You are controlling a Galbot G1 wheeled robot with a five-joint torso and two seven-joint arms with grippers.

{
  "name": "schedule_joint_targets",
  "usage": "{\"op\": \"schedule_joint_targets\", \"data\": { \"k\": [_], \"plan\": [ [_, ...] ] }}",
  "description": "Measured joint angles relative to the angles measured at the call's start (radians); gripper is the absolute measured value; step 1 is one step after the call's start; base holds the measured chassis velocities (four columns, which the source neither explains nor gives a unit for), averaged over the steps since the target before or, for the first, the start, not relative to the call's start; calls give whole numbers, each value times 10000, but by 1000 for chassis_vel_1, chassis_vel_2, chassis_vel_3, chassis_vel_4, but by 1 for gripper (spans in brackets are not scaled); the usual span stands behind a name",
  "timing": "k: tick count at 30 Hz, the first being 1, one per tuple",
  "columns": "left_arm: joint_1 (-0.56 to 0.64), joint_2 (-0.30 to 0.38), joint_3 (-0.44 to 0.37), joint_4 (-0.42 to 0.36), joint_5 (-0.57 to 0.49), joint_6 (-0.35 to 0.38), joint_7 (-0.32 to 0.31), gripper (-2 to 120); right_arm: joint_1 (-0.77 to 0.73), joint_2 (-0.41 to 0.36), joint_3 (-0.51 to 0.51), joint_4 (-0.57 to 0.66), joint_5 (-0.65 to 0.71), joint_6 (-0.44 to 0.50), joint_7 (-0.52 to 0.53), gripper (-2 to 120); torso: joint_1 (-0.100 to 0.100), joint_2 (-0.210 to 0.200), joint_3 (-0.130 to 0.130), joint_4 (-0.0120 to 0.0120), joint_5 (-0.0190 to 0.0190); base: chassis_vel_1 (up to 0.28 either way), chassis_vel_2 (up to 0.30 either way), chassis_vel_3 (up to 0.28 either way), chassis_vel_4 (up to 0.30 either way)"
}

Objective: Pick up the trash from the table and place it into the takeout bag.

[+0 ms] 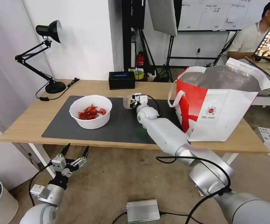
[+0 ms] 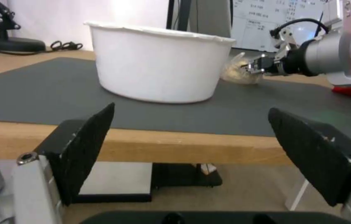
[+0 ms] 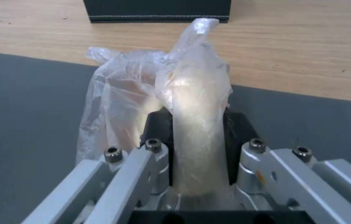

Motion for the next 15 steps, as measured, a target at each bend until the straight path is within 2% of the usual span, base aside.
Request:
{"op": "schedule_joint_targets", "data": {
  "k": [15],
  "plan": [
    [56,69,-95,17,-14,-30,-4,100,-107,-99,22,506,28,259,362,12,0,0,1,-2,-2,0,0,0,0]
  ]
}}
